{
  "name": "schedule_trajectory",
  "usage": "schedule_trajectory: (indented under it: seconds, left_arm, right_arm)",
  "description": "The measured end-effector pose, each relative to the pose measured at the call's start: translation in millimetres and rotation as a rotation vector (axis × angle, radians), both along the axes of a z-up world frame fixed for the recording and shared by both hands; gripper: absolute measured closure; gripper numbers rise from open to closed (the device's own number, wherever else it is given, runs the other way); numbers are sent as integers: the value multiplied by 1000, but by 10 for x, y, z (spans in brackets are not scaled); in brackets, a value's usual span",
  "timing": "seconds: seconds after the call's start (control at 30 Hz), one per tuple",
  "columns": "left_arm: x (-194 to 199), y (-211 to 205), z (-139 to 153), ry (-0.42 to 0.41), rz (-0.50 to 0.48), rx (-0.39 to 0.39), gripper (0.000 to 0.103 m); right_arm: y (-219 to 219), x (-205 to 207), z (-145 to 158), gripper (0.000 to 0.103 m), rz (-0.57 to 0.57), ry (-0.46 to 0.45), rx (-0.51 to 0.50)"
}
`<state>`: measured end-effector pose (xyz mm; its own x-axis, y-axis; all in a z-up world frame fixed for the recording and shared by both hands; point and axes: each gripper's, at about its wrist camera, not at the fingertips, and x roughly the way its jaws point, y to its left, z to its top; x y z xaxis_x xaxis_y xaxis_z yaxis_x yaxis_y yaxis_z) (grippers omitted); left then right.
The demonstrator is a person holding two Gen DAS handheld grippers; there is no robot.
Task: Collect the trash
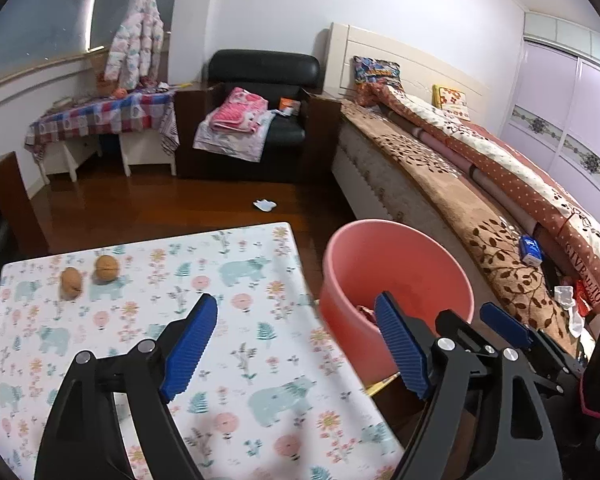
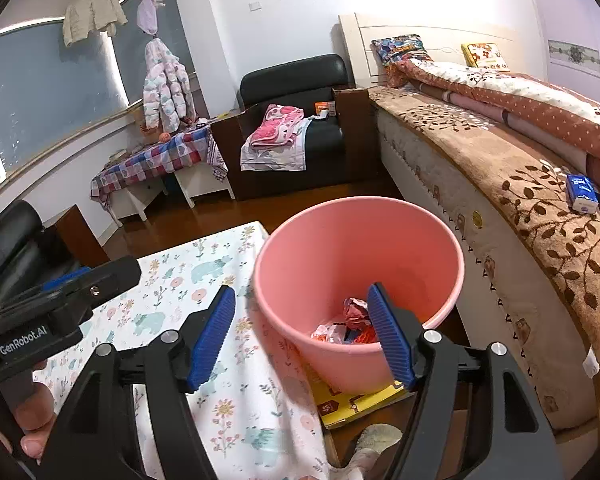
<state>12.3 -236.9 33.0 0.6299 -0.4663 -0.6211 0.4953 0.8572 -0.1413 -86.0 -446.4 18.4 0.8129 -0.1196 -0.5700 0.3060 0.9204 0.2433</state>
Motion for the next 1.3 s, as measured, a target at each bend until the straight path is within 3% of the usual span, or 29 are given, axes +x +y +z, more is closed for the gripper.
schedule_trajectory:
  seconds: [0.57, 1.3]
  left_arm:
    - [-163, 480, 16, -22, 52, -41, 23]
    - [-182, 562, -14, -46, 75, -30, 23]
  right_arm:
    - [433, -173, 139, 34, 24, -51, -93]
    - [519, -182, 159, 34, 21, -52, -137]
